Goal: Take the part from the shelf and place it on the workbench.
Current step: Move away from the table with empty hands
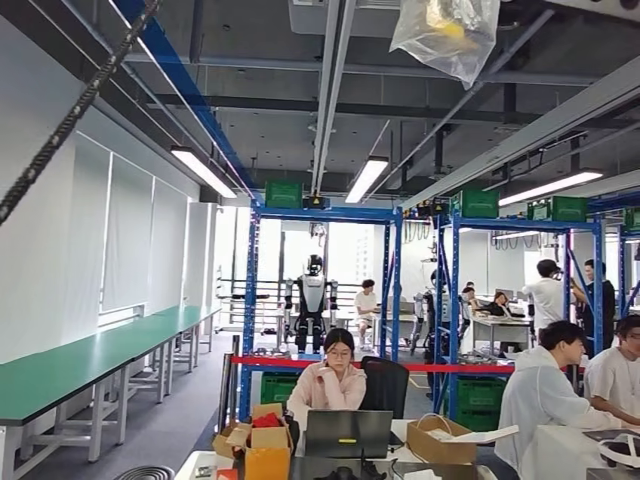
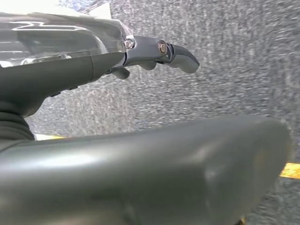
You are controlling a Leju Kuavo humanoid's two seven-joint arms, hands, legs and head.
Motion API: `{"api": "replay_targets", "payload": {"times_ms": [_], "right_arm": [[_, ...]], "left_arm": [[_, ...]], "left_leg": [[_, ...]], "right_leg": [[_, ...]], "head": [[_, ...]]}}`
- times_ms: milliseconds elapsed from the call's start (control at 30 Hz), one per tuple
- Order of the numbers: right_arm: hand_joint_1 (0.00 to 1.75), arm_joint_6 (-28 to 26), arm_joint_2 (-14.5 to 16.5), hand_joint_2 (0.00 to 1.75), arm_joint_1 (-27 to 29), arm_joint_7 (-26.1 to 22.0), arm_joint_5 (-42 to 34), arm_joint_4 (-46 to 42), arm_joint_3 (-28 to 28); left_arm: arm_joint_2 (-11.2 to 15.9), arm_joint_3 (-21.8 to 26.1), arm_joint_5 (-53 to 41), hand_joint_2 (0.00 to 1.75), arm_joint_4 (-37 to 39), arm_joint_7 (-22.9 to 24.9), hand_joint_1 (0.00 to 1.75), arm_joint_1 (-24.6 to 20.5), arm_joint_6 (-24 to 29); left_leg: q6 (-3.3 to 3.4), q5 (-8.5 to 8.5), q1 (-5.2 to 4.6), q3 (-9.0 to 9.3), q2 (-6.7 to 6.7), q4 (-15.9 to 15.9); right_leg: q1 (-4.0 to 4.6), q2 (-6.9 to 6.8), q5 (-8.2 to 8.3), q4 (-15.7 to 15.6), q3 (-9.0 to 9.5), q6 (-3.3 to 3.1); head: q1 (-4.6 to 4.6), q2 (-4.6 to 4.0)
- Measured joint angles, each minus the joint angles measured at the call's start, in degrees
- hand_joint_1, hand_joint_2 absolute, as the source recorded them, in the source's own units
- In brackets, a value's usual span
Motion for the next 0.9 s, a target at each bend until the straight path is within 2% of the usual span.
{"api": "replay_targets", "payload": {"times_ms": [33, 67, 100, 133, 167, 200, 233, 267, 333, 367, 400, 433, 467, 500, 533, 567, 600, 633, 700, 733, 800, 867, 900], "right_arm": [[0.0, 0.1, 0.0, 0.0, 0.0, 0.5, -0.1, 0.0, -0.4], [0.0, 0.1, 0.1, 0.0, 0.0, 0.8, -0.2, 0.0, -0.8], [0.0, 0.2, 0.1, 0.0, 0.0, 1.1, -0.2, 0.1, -1.2], [0.0, 0.2, 0.1, 0.0, 0.0, 1.3, -0.3, 0.1, -1.5], [0.0, 0.2, 0.1, 0.0, 0.0, 1.4, -0.3, 0.2, -1.8], [0.0, 0.2, 0.1, 0.0, 0.0, 1.4, -0.3, 0.2, -2.0], [0.0, 0.2, 0.2, 0.0, 0.0, 1.4, -0.3, 0.3, -2.3], [0.0, 0.2, 0.2, 0.0, 0.0, 1.4, -0.3, 0.3, -2.5], [0.0, 0.3, 0.2, 0.0, 0.2, 1.1, -0.2, 0.3, -3.0], [0.0, 0.4, 0.2, 0.0, 0.3, 0.9, -0.2, 0.3, -3.1], [0.0, 0.5, 0.2, 0.0, 0.3, 0.6, -0.1, 0.3, -3.2], [0.0, 0.6, 0.2, 0.0, 0.3, 0.4, -0.1, 0.3, -3.3], [0.0, 0.6, 0.3, 0.0, 0.3, 0.2, -0.1, 0.3, -3.4], [0.0, 0.7, 0.3, 0.0, 0.3, 0.1, -0.1, 0.3, -3.6], [0.0, 0.9, 0.3, 0.0, 0.3, -0.1, 0.0, 0.3, -3.7], [0.0, 1.1, 0.4, 0.0, 0.3, -0.2, 0.0, 0.3, -3.9], [0.0, 1.3, 0.4, 0.0, 0.3, -0.2, 0.1, 0.3, -4.0], [0.0, 1.5, 0.4, 0.0, 0.3, -0.1, 0.2, 0.3, -4.2], [0.0, 2.0, 0.4, 0.0, 0.2, 0.4, 0.5, 0.3, -4.4], [0.0, 2.1, 0.4, 0.0, 0.2, 0.8, 0.7, 0.3, -4.5], [0.0, 2.3, 0.4, 0.0, 0.4, 1.5, 1.0, 0.3, -4.8], [0.0, 2.4, 0.4, 0.0, 0.5, 2.1, 1.1, 0.3, -5.1], [0.0, 2.5, 0.4, 0.0, 0.6, 2.4, 1.3, 0.3, -5.3]], "left_arm": [[0.0, 0.1, -0.1, 0.0, 0.0, 0.0, 0.0, 0.0, 0.0], [-0.1, 0.3, -0.3, 0.0, 0.0, -0.1, 0.0, -0.1, 0.0], [-0.1, 0.4, -0.4, 0.0, 0.0, -0.2, 0.0, -0.1, 0.0], [-0.2, 0.5, -0.5, 0.0, 0.0, -0.2, 0.0, -0.1, 0.0], [-0.2, 0.7, -0.6, 0.0, 0.0, -0.3, 0.0, -0.1, -0.1], [-0.2, 0.8, -0.7, 0.0, 0.0, -0.4, 0.0, -0.1, -0.1], [-0.2, 1.0, -0.8, 0.0, 0.0, -0.5, 0.0, -0.1, -0.2], [-0.2, 1.1, -0.9, 0.0, 0.0, -0.7, 0.0, 0.0, -0.4], [-0.3, 1.2, -1.0, 0.0, 0.0, -1.0, 0.0, 0.0, -0.6], [-0.3, 1.2, -1.0, 0.0, 0.0, -1.0, 0.0, 0.0, -0.7], [-0.4, 1.3, -1.0, 0.0, 0.0, -1.1, 0.0, 0.0, -0.8], [-0.4, 1.3, -1.0, 0.0, 0.0, -1.1, 0.0, -0.1, -0.9], [-0.4, 1.3, -1.0, 0.0, 0.0, -1.1, 0.0, -0.1, -1.0], [-0.4, 1.3, -1.0, 0.0, 0.0, -1.1, 0.0, -0.2, -1.0], [-0.4, 1.4, -0.9, 0.0, 0.0, -1.2, 0.0, -0.3, -1.1], [-0.4, 1.4, -0.9, 0.0, 0.0, -1.2, 0.0, -0.4, -1.2], [-0.4, 1.4, -0.9, 0.0, 0.0, -1.3, 0.0, -0.5, -1.3], [-0.5, 1.5, -0.8, 0.0, 0.0, -1.3, 0.0, -0.6, -1.4], [-0.7, 1.8, -0.8, 0.0, 0.0, -1.4, 0.0, -0.6, -1.7], [-0.8, 2.0, -0.7, 0.0, 0.0, -1.5, 0.0, -0.6, -1.8], [-1.0, 2.3, -0.6, 0.0, 0.0, -1.5, 0.0, -0.7, -1.9], [-1.1, 2.6, -0.5, 0.0, 0.0, -1.4, 0.0, -0.7, -1.8], [-1.1, 2.8, -0.5, 0.0, 0.0, -1.4, 0.0, -0.6, -1.8]], "left_leg": [[-0.12, 0.53, -0.13, -0.51, -0.01, 0.0], [-0.31, 1.07, -0.24, -0.85, 0.0, 0.1], [-0.55, 1.6, -0.25, -1.14, 0.03, 0.1], [-0.86, 2.15, -0.23, -1.43, 0.06, 0.2], [-1.19, 2.59, -0.17, -1.81, 0.05, 0.2], [-1.48, 2.28, -0.07, -2.26, -0.03, 0.5], [-1.71, 0.86, 0.0, -2.83, -0.14, 1.4], [-1.89, -1.61, 0.07, -3.55, -0.25, 3.4], [-2.13, -7.44, 0.23, -5.26, -0.36, 10.5], [-2.21, -9.05, 0.26, -5.84, -0.36, 14.1], [-2.27, -9.22, 0.25, -5.88, -0.37, 16.6], [-2.3, -8.12, 0.26, -5.11, -0.37, 17.3], [-2.31, -6.38, 0.29, -3.41, -0.37, 15.9], [-2.3, -4.89, 0.33, -0.9, -0.38, 13.0], [-2.24, -4.32, 0.36, 2.14, -0.39, 8.8], [-2.06, -4.64, 0.36, 4.77, -0.41, 4.9], [-1.87, -5.37, 0.31, 6.5, -0.44, 2.1], [-1.58, -5.97, 0.21, 7.32, -0.45, 0.4], [-0.88, -5.71, 0.29, 6.96, -0.33, 0.0], [-0.45, -5.31, 0.4, 6.7, -0.23, -0.1], [0.07, -4.56, 0.6, 6.04, -0.06, -0.1], [0.12, -4.0, 0.6, 5.35, -0.01, -0.1], [0.06, -3.78, 0.61, 5.06, 0.02, -0.1]], "right_leg": [[0.24, 0.02, 0.42, -5.2, 4.0, -0.53], [0.47, 0.02, 0.11, -10.0, 7.39, -1.01], [0.72, 0.02, -0.35, -13.5, 9.74, -1.39], [0.93, 0.01, -0.52, -15.6, 10.83, -1.68], [0.91, -0.07, -0.37, -16.2, 10.67, -1.97], [0.9, -0.2, 0.16, -16.3, 10.13, -2.37], [0.85, -0.37, 0.77, -16.3, 9.45, -2.83], [0.82, -0.54, 1.45, -16.3, 8.63, -3.25], [1.01, -0.82, 2.51, -15.6, 6.64, -3.71], [1.09, -0.9, 2.97, -15.0, 5.51, -3.77], [1.15, -0.96, 3.37, -14.4, 4.26, -3.79], [1.17, -0.95, 3.71, -13.7, 3.0, -3.75], [1.17, -0.93, 4.0, -13.0, 1.79, -3.64], [1.17, -0.9, 4.24, -12.3, 0.71, -3.47], [1.26, -0.88, 4.43, -11.6, -0.24, -3.28], [1.35, -0.9, 4.62, -11.0, -0.94, -3.04], [1.44, -0.92, 4.9, -10.5, -1.47, -2.78], [1.49, -0.94, 5.25, -10.2, -1.86, -2.52], [1.42, -0.83, 5.63, -9.9, -2.34, -1.91], [1.33, -0.72, 4.91, -9.1, -2.71, -1.54], [0.94, -0.54, 1.33, -4.2, -4.56, -0.73], [0.48, -0.53, -2.55, 3.2, -7.2, -0.12], [0.28, -0.53, -3.37, 5.6, -7.79, 0.09]], "head": [[0.01, 0.0], [0.01, 0.0], [0.02, 0.01], [0.02, 0.02], [0.02, 0.03], [0.02, 0.03], [0.03, 0.03], [0.03, 0.01], [0.03, 0.0], [0.02, -0.01], [0.02, -0.01], [0.02, -0.01], [0.02, -0.01], [0.02, -0.01], [0.03, -0.01], [0.03, -0.01], [0.02, -0.01], [0.02, -0.01], [0.01, -0.01], [0.02, -0.01], [0.01, -0.01], [0.01, -0.01], [0.02, -0.01]]}}
